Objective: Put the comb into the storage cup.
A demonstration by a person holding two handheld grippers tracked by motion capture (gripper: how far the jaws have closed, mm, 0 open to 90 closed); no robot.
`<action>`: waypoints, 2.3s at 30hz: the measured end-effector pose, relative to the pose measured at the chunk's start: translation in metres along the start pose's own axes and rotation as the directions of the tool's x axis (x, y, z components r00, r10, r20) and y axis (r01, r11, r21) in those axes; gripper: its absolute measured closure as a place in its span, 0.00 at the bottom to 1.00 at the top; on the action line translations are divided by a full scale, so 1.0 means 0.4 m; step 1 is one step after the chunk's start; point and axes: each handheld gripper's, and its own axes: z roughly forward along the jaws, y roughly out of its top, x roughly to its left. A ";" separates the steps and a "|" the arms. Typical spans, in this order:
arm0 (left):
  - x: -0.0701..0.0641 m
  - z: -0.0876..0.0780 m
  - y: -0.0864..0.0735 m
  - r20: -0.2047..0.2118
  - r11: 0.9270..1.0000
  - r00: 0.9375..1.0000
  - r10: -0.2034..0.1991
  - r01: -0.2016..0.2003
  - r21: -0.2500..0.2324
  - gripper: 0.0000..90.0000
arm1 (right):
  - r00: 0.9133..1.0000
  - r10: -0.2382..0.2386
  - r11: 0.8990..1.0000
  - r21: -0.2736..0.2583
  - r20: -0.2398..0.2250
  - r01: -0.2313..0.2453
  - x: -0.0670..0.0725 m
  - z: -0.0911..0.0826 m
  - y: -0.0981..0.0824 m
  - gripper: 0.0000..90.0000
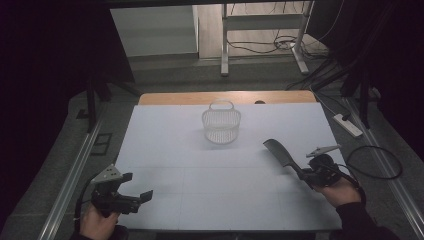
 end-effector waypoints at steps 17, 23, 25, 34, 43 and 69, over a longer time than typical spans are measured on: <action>0.017 0.026 0.043 -0.009 0.998 0.999 0.052 -0.053 -0.023 0.00 | 1.000 -0.031 0.996 -0.084 -0.002 0.031 0.023 -0.037 0.004 0.80; 0.020 0.038 0.068 0.011 0.997 0.998 0.067 -0.067 -0.034 0.00 | 0.999 -0.045 0.994 -0.103 -0.005 0.044 0.035 -0.045 0.007 0.80; 0.019 0.043 0.077 0.016 0.997 0.997 0.076 -0.075 -0.033 0.00 | 0.999 -0.048 0.993 -0.110 -0.007 0.047 0.039 -0.047 0.008 0.80; 0.020 0.069 0.115 0.052 0.995 0.994 0.094 -0.092 -0.040 0.00 | 0.997 -0.071 0.988 -0.137 -0.016 0.069 0.057 -0.055 0.011 0.80; 0.015 0.096 0.155 0.087 0.990 0.987 0.138 -0.135 -0.041 0.00 | 0.995 -0.096 0.983 -0.158 -0.030 0.090 0.073 -0.061 0.016 0.80; -0.037 0.177 0.267 0.154 0.984 0.972 0.178 -0.174 -0.043 0.00 | 0.987 -0.147 0.966 -0.223 -0.071 0.128 0.124 -0.068 0.036 0.80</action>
